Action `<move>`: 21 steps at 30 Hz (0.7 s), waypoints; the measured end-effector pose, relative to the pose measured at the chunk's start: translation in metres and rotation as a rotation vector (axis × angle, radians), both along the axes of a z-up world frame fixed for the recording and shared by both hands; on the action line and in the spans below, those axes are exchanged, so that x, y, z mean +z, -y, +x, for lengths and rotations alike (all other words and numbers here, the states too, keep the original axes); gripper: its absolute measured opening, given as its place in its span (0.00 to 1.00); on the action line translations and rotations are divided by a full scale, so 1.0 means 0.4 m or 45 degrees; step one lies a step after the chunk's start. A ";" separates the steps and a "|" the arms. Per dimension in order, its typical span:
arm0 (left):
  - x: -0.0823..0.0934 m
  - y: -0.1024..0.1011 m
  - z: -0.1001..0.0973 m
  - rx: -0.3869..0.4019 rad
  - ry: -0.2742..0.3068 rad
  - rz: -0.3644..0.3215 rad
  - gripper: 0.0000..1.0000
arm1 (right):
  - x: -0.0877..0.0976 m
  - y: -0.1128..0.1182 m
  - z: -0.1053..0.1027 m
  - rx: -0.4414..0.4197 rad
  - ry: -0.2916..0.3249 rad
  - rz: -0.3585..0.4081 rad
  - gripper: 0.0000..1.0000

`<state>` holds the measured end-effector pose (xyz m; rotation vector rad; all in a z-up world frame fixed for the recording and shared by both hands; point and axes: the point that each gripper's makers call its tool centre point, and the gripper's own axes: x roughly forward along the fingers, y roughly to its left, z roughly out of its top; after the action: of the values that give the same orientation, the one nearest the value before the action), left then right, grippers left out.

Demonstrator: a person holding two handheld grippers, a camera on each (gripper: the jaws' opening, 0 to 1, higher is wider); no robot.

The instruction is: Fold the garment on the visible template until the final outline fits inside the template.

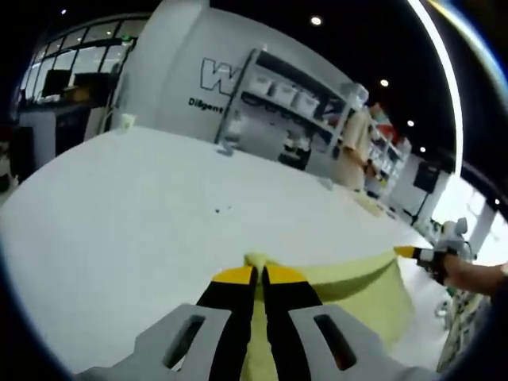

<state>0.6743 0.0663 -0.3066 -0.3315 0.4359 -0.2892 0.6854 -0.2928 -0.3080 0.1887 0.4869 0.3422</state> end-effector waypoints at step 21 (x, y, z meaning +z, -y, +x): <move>-0.141 -0.002 0.052 0.048 -0.083 0.056 0.01 | -0.152 -0.006 0.049 -0.066 -0.097 -0.078 0.00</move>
<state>0.6951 0.0672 -0.3632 -0.3068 0.4988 -0.2320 0.7052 -0.2905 -0.3690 0.1548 0.5663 0.2698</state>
